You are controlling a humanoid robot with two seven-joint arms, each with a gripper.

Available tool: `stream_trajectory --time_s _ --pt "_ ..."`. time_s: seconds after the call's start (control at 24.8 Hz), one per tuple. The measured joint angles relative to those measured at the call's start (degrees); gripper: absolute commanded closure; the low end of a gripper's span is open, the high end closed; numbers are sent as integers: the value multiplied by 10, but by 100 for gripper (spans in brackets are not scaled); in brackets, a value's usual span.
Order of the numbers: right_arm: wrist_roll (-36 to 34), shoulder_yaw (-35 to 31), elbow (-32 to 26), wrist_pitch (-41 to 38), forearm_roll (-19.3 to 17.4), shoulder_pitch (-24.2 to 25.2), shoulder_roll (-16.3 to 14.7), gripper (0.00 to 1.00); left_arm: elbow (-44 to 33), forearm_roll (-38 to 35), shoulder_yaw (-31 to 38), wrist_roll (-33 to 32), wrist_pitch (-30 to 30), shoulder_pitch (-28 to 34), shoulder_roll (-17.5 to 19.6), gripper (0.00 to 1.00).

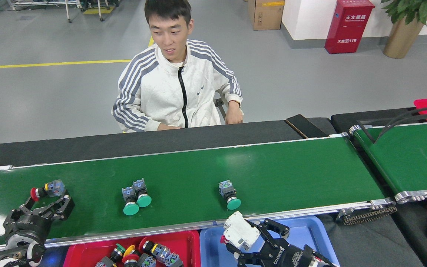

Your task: Pick switch part from conveyor to tray

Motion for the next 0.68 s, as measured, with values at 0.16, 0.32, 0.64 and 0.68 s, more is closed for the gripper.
stream_trajectory --time_s 0.16,0.32,0.64,0.68 --pt "-3 -54 1 38 2 3 35 0 81 0 -1 34 32 -54 1 0" --pt "-6 -69 5 204 25 1 94 0 130 0 -3 66 49 -88 1 8" --pt "-30 -77 8 367 57 3 93 0 127 2 -45 110 53 -74 2 65" --pt "-30 -83 8 375 57 3 92 0 115 2 -47 116 43 -64 2 67"
